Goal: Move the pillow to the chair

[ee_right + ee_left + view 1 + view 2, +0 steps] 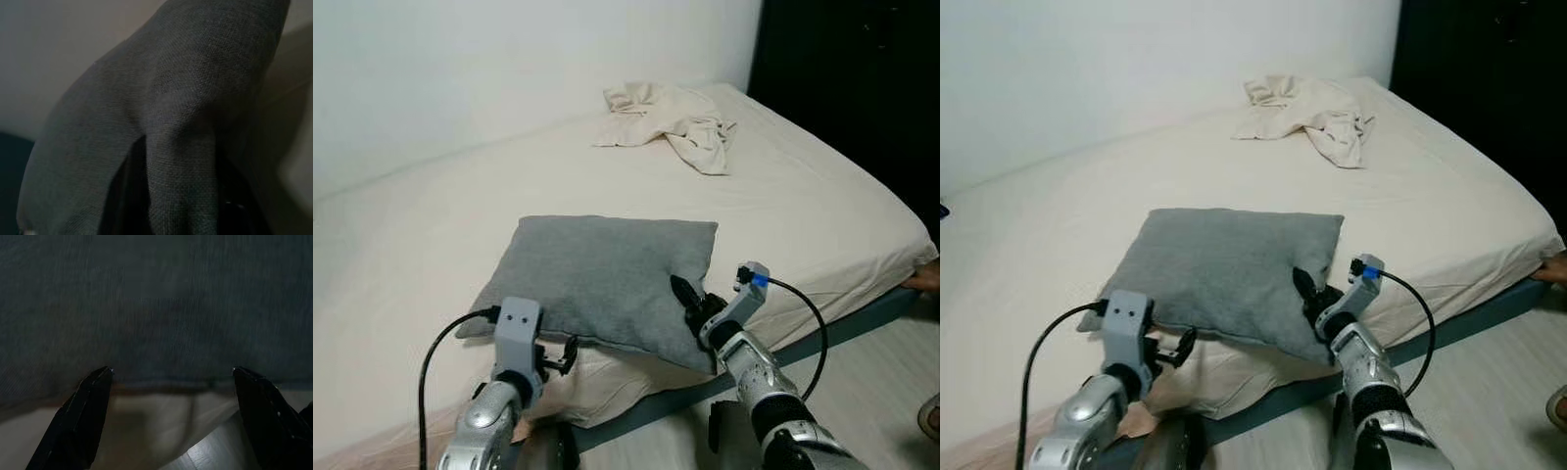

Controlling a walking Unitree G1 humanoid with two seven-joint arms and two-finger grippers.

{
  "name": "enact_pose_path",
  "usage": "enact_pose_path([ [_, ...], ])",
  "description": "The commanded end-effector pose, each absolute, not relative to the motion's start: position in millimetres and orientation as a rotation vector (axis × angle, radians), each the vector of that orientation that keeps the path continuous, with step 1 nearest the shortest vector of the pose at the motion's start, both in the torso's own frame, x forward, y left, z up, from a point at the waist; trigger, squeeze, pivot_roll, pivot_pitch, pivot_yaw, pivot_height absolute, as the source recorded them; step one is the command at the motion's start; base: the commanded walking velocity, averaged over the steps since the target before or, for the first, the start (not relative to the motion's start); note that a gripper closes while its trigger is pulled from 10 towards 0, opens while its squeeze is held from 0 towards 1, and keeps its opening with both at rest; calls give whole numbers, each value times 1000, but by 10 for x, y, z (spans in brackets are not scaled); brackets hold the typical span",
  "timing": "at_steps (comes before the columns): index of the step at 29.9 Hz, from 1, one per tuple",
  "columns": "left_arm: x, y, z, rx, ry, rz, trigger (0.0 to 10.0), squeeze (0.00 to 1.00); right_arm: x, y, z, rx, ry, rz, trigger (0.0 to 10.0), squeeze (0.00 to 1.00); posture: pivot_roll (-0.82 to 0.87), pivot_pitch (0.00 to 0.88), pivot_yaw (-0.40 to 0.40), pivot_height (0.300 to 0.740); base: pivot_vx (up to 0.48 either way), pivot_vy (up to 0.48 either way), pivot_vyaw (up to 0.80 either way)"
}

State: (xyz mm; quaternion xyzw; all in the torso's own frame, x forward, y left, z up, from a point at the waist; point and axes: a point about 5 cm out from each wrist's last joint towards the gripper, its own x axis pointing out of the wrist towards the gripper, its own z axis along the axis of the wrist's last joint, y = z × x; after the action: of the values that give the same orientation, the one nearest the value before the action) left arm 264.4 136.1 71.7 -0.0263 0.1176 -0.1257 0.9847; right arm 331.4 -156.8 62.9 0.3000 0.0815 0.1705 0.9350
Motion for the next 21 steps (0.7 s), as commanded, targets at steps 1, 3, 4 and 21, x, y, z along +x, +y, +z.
enact_pose_path([
  [1, 2647, 1363, 656, -68, 251, -236, 10000, 0, 3257, -1424, 598, 593, 194, 428, 0, 0, -66, 126, 109, 570, 0, 0, 0],
  [3, 2667, 1342, 652, -73, 248, -237, 10000, 0, 3243, -1428, 603, 583, 189, 435, 0, 0, -75, 120, 105, 570, 0, 0, 0],
  [4, 2688, 1320, 651, -78, 246, -239, 10000, 0, 3228, -1434, 613, 576, 182, 444, 0, 0, -85, 114, 99, 570, 0, 0, 0],
  [21, 3010, 1018, 749, -146, 164, -255, 10000, 0, 3185, -1623, 1544, 492, -125, 523, 0, 0, -155, 24, 47, 575, 0, 0, 0],
])
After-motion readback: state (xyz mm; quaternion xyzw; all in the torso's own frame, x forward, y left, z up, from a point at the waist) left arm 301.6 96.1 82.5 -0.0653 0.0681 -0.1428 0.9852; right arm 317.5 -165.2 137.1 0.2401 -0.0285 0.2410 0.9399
